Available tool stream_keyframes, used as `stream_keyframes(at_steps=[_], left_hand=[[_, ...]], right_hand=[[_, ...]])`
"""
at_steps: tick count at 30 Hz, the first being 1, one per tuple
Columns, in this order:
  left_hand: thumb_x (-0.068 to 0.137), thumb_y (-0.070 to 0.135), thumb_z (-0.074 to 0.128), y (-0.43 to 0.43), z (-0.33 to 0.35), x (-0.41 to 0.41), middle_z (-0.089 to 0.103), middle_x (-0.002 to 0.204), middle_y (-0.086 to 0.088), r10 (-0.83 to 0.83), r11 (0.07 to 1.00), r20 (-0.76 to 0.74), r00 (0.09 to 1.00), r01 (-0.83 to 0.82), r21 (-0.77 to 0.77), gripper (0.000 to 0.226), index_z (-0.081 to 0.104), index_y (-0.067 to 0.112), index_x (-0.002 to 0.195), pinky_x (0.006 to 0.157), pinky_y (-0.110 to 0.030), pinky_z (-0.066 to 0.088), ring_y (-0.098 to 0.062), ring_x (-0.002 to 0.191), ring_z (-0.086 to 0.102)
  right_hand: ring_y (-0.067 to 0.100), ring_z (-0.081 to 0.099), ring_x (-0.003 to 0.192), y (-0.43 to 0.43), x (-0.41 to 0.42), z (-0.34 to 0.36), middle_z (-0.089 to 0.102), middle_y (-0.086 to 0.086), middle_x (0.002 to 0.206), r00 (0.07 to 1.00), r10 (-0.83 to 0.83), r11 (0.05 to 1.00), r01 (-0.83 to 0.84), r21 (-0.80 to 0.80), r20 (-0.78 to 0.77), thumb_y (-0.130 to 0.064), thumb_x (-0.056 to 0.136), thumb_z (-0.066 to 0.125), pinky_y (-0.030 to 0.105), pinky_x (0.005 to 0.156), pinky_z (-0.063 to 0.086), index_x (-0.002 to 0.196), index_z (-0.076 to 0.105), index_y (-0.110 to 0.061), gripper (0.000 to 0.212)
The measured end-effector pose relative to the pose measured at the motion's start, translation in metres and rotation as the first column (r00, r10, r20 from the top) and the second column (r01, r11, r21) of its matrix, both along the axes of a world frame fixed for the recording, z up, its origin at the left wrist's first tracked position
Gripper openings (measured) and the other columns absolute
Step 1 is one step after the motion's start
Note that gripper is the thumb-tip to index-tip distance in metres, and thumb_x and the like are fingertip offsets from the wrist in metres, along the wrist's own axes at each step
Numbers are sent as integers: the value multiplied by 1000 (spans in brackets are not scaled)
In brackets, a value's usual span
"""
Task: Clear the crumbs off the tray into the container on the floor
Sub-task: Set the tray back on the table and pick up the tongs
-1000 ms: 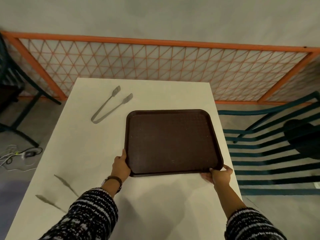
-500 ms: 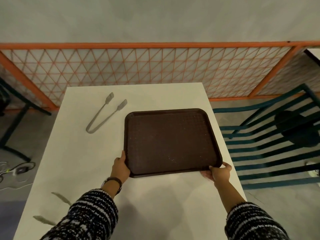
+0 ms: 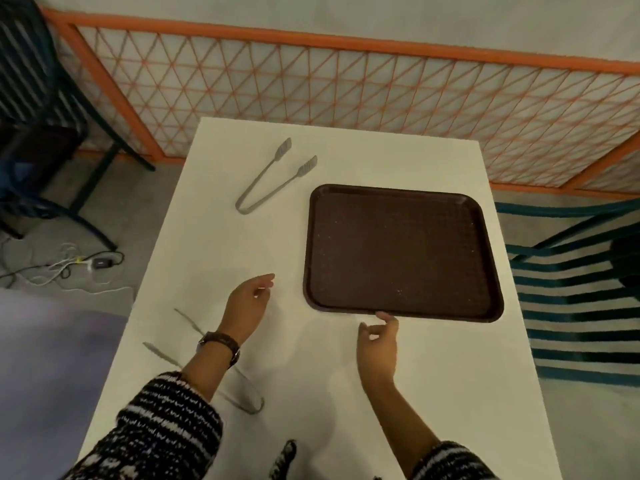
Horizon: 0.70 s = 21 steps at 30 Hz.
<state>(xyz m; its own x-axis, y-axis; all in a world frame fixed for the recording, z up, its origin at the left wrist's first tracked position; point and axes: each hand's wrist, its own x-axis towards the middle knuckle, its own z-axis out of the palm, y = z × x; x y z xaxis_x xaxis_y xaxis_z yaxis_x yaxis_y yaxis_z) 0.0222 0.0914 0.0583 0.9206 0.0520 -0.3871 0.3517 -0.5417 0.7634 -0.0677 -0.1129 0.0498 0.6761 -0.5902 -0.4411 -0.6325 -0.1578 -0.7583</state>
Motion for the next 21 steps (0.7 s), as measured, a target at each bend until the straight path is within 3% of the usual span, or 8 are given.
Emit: stream_keyframes(at_steps=[2,6,8,11,14,17,21], left_hand=[[92,4,47,26,4,-7,64,120,-6,71,997,-11,997,-72,-18,30,64,13,116,98,-20,37,-18,112,57],[93,3,47,72,7,-21,63,122,-6,177,983,-22,984,-177,-40,30,63,10,117,101,-21,37,-18,116,56],[92,2,47,91,7,-26,64,121,-7,215,975,-4,977,-215,-51,30,63,11,117,103,-25,39,-19,115,56],[92,3,47,113,8,-30,65,117,-5,255,966,18,967,-253,-58,31,62,12,118,98,-22,40,-14,106,57],[93,5,46,128,8,-32,65,112,-1,289,956,9,957,-287,-61,31,62,14,117,88,-11,37,-8,101,55],[93,5,46,131,5,-32,64,110,1,287,955,-7,958,-287,-76,31,62,15,117,77,-1,36,-8,100,55],[93,3,46,128,11,-21,65,108,-2,314,942,64,947,-302,-148,30,63,14,115,90,-16,41,-14,101,59]], right_hand=[[16,60,73,52,-1,2,56,-6,84,937,348,937,-348,-24,-10,-25,91,55,29,69,48,120,43,-23,32],[16,54,106,131,-3,-4,55,-2,115,604,796,599,-796,-88,-43,-40,88,55,30,93,45,132,40,-23,50],[21,43,122,162,-4,-8,44,2,135,472,877,461,-880,-114,-93,-50,84,56,33,104,36,141,31,-17,70],[28,33,128,194,-8,-16,29,6,144,328,905,301,-943,-140,-271,-61,74,60,42,106,33,148,13,-12,100],[29,35,124,209,-18,-24,27,10,143,246,881,168,-961,-220,-403,-48,79,61,42,101,38,149,1,-10,100],[27,38,120,203,-16,-28,32,10,140,255,885,168,-955,-244,-389,-30,86,54,38,97,40,149,3,-9,84],[24,34,123,181,-2,-19,30,7,141,323,912,285,-942,-177,-252,-29,87,51,35,104,35,149,6,-11,78]])
